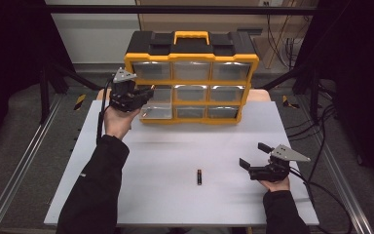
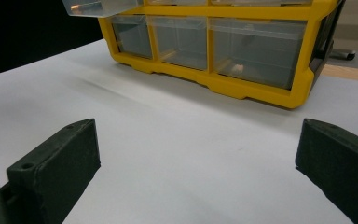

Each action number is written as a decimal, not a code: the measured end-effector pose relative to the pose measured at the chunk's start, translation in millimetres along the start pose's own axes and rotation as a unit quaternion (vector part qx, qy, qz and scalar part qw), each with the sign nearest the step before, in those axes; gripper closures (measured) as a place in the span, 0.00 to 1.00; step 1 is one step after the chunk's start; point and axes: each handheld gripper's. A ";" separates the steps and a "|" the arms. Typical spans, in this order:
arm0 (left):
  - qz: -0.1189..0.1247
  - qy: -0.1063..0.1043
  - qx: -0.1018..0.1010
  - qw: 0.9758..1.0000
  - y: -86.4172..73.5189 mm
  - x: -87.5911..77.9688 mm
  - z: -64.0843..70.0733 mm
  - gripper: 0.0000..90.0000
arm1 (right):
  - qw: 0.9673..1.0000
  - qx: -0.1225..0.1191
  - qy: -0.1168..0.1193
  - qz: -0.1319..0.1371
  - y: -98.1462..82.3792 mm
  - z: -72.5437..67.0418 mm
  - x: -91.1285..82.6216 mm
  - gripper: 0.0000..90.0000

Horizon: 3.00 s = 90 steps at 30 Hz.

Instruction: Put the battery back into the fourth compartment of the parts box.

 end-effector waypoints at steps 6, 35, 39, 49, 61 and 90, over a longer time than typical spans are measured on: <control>-0.013 0.005 0.000 1.000 -0.6 16.2 -5.0 0.85 | 1.000 -0.001 0.001 0.000 -0.2 0.1 0.0 0.00; -0.044 0.018 0.010 0.999 -11.8 41.9 0.9 0.79 | 1.000 0.001 0.001 0.003 0.4 0.4 -0.4 0.00; -0.012 0.007 0.003 1.000 -13.5 27.8 3.4 0.68 | 1.000 0.001 0.000 0.003 0.4 0.3 -0.4 0.00; 0.042 -0.030 0.017 0.999 -29.0 -5.6 24.0 0.33 | 1.000 0.003 -0.001 0.003 0.4 0.1 -0.9 0.00; 0.048 -0.080 0.028 0.995 -71.8 -9.4 54.4 0.07 | 1.000 0.002 -0.001 0.004 0.6 0.2 -1.4 0.00; -0.065 -0.154 0.042 0.985 -154.9 46.9 134.5 0.03 | 1.000 0.001 -0.002 0.006 0.8 0.4 -1.8 0.00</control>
Point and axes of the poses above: each handheld gripper's, and its own axes: x roughly forward along the jaws, y roughly out of its top, z roughly to its right, and after that the axes turned 5 degrees about -z, right-handed
